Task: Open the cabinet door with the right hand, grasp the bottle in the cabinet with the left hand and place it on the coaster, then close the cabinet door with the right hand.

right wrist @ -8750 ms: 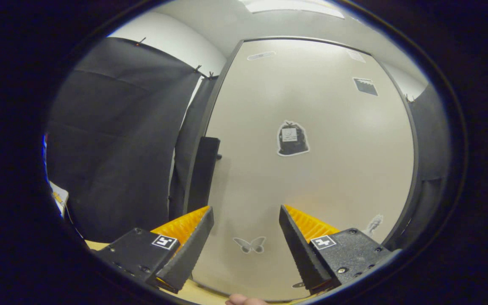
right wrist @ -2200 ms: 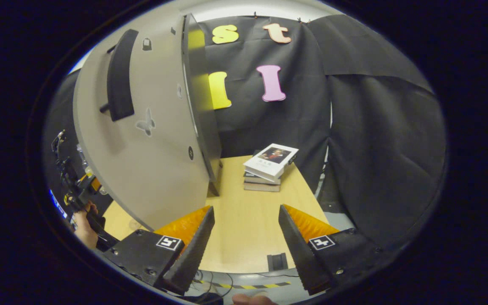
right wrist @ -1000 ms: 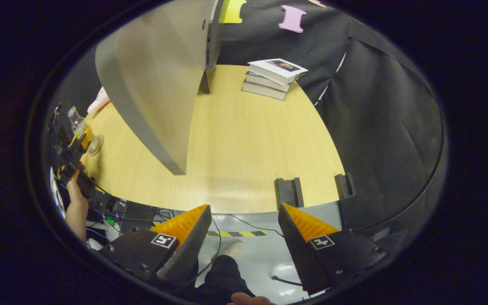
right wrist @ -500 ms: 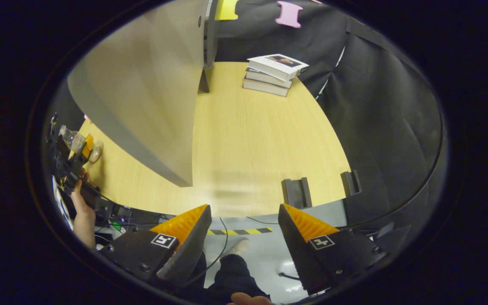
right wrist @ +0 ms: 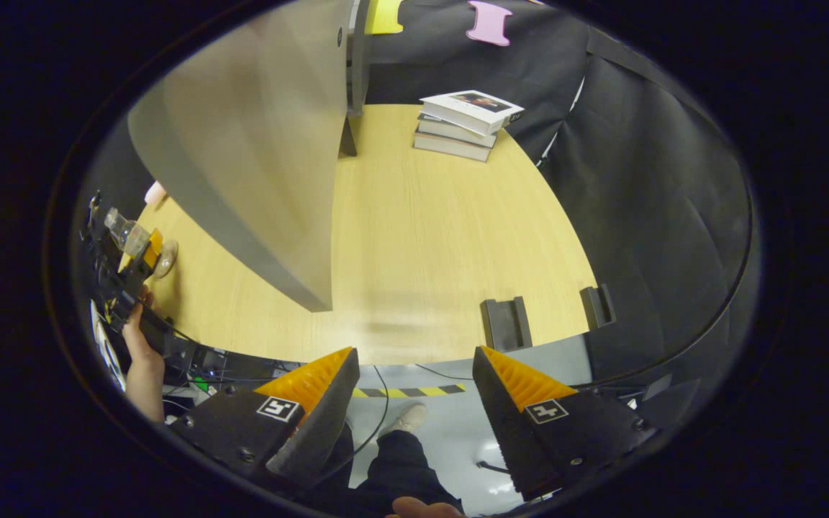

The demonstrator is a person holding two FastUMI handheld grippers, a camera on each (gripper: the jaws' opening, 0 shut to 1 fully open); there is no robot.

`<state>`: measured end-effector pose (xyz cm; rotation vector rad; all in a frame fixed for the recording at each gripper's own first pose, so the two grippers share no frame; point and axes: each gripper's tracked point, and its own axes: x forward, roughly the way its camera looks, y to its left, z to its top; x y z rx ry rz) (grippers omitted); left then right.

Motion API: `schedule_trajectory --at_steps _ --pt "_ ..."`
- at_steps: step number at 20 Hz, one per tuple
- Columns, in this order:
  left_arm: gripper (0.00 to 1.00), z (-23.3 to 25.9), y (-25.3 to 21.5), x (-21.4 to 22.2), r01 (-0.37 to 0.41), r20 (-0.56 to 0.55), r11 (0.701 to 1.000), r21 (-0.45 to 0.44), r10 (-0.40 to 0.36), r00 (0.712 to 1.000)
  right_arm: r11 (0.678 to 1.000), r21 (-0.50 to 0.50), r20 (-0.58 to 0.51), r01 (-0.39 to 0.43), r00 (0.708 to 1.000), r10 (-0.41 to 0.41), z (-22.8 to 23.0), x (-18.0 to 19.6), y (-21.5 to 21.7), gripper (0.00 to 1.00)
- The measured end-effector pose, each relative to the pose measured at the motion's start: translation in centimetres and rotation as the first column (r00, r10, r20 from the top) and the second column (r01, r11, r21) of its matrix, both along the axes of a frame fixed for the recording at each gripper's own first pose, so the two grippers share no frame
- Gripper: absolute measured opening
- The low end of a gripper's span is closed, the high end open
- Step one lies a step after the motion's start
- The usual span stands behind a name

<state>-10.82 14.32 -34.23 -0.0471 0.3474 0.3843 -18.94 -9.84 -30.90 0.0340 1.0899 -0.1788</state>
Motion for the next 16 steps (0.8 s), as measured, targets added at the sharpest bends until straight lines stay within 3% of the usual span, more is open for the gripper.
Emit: schedule_trajectory --at_steps 6,11,14,16 --pt "0.86 1.1 -0.5 0.0 0.051 0.044 0.999 0.005 -0.051 0.998 0.998 0.053 0.01 0.014 1.0 -0.014 -0.3 -0.3 1.2 1.0" --pt "0.96 3.0 -1.1 0.1 0.104 0.101 0.995 -0.01 -0.102 0.99 0.998 0.05 0.03 0.03 0.999 -0.032 -0.3 0.1 0.9 0.98" --pt "0.96 5.2 -0.5 -0.5 0.107 0.12 0.994 0.002 -0.106 0.987 0.998 0.052 0.051 0.035 0.998 -0.037 0.4 0.7 0.8 0.99" --pt "0.95 8.3 -0.5 -0.6 0.123 0.191 0.992 0.01 -0.122 0.974 0.998 0.04 0.072 0.05 0.996 -0.053 0.7 1.4 0.1 0.98"
